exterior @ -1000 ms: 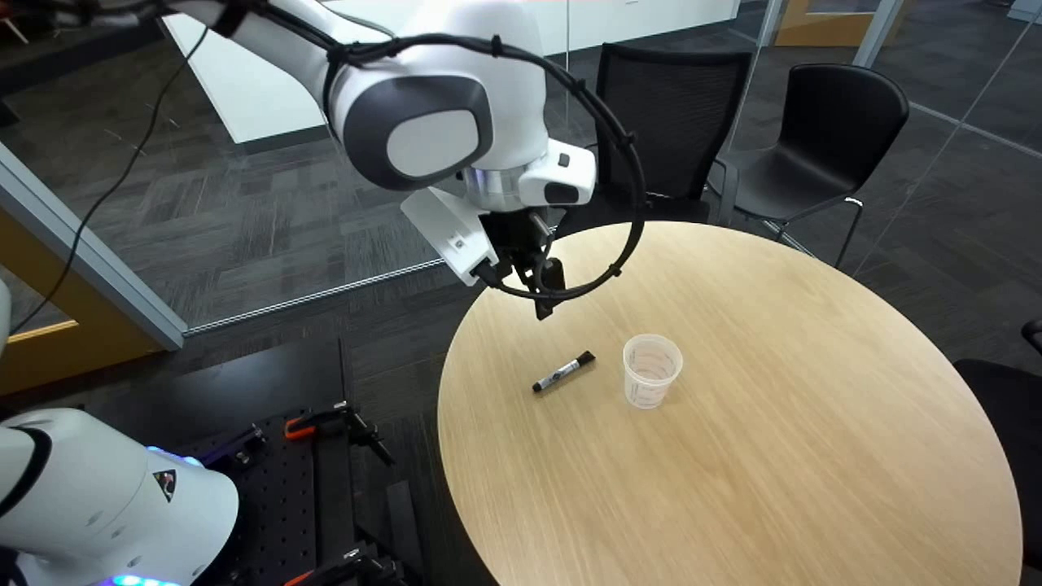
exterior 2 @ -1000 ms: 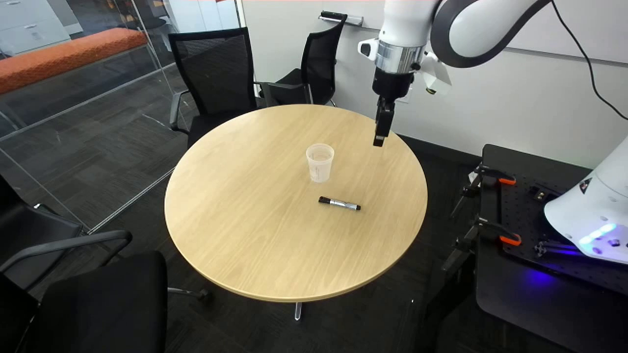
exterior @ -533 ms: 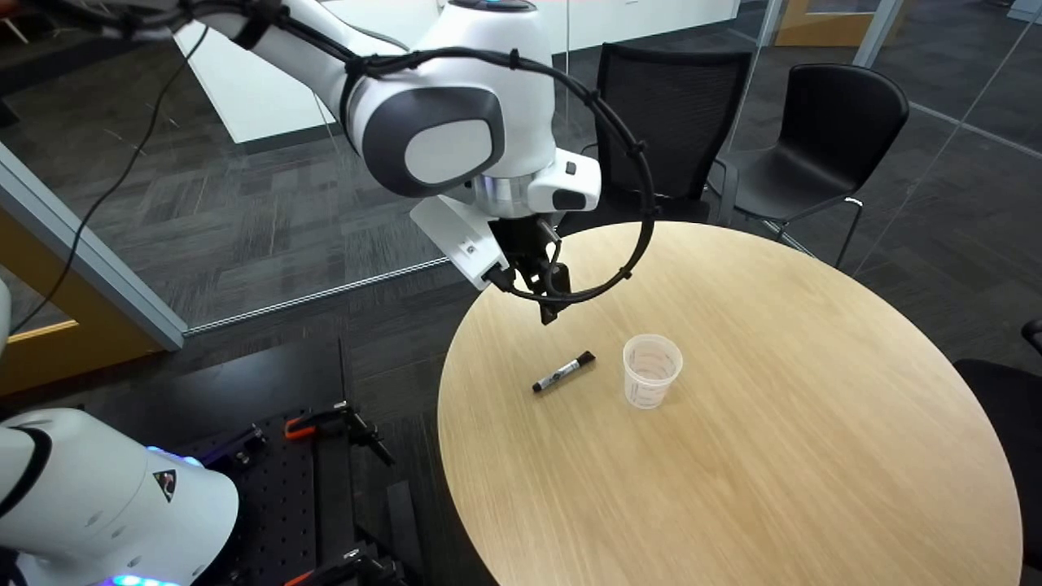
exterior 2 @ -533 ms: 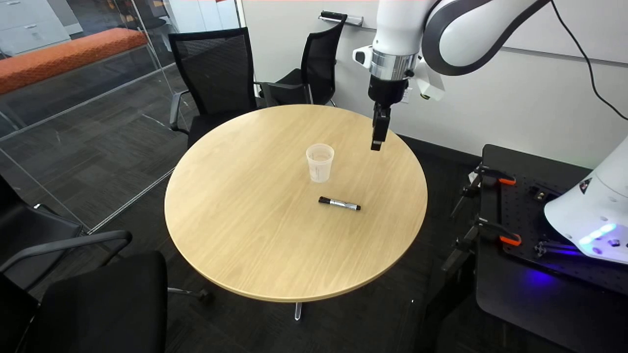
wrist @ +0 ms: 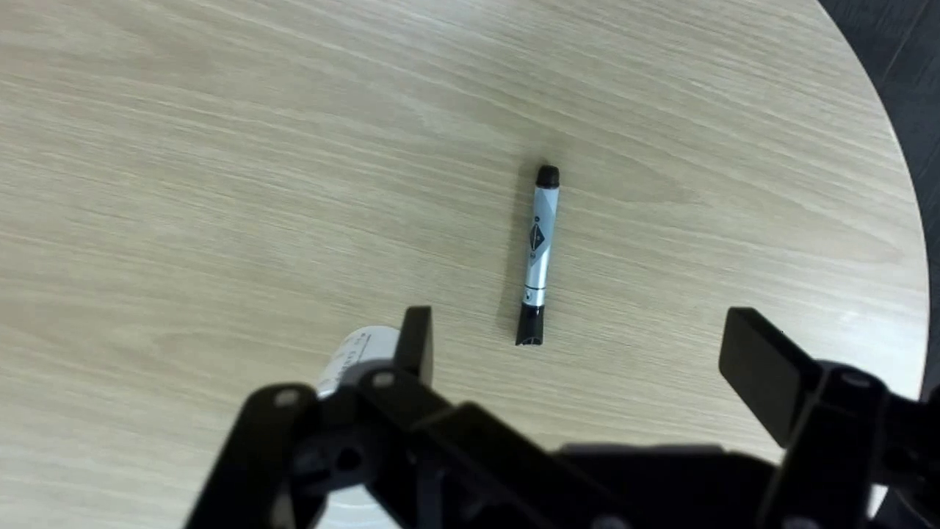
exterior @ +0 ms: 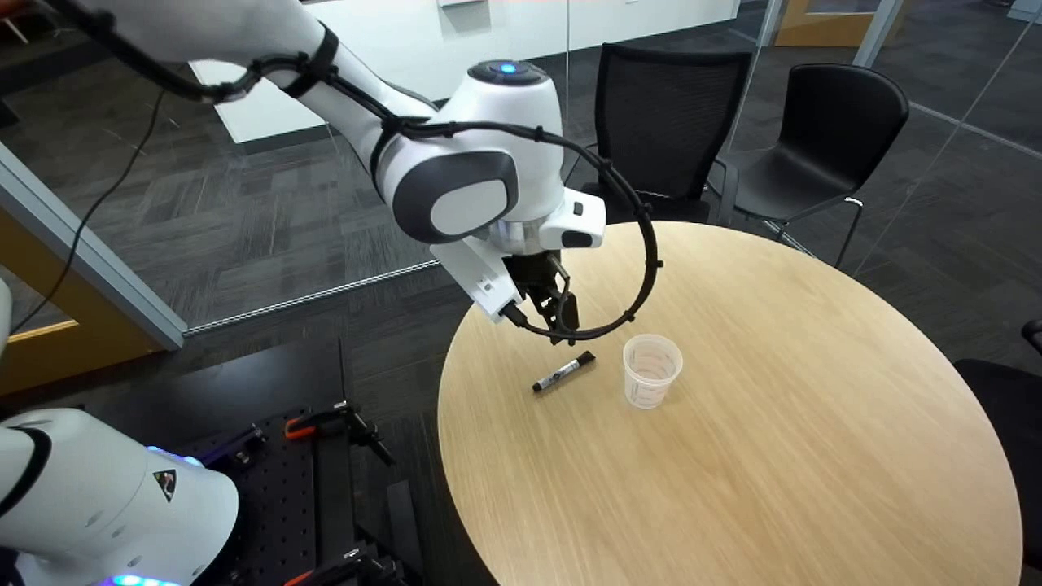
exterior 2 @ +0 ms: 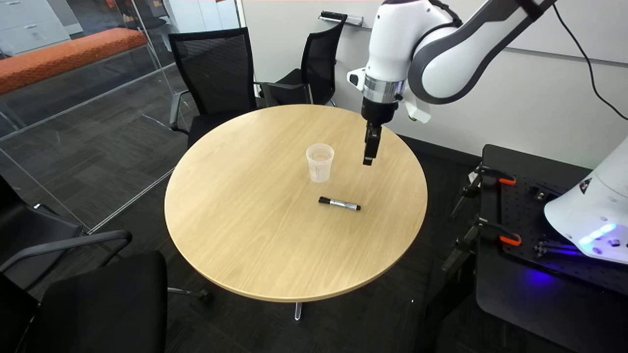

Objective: Put the marker in the cup

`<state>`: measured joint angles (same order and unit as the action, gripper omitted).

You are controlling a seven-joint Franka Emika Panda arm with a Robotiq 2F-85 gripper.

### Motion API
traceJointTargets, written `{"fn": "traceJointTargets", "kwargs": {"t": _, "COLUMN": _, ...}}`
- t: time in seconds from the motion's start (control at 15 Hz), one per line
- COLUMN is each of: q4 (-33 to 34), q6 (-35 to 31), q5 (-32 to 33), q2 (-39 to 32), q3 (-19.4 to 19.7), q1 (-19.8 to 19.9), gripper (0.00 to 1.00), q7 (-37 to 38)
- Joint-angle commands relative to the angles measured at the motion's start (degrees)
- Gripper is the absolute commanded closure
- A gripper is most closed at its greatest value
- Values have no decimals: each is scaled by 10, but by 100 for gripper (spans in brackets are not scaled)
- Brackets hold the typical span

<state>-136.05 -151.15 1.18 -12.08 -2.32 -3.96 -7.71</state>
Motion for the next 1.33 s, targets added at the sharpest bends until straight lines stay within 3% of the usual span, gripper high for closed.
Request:
{"fn": "traceJointTargets", "kwargs": {"t": 0.0, "q4": 20, "q6": -54, "q5": 2, "q2": -67, "q3": -8, "q1": 10, "gripper": 0, "q7": -12}}
{"fn": "traceJointTargets", "kwargs": {"t": 0.47, "q4": 75, "q6": -94, "q5": 8, "q2": -186, "q3": -14, "q1": 12, "gripper": 0, "q7": -9}}
{"fn": "traceJointTargets", "kwargs": {"t": 1.27, "q4": 207, "q6": -62, "q5": 18, "q2": -314, "q3": -28, "q1": 16, "gripper": 0, "q7": -15}}
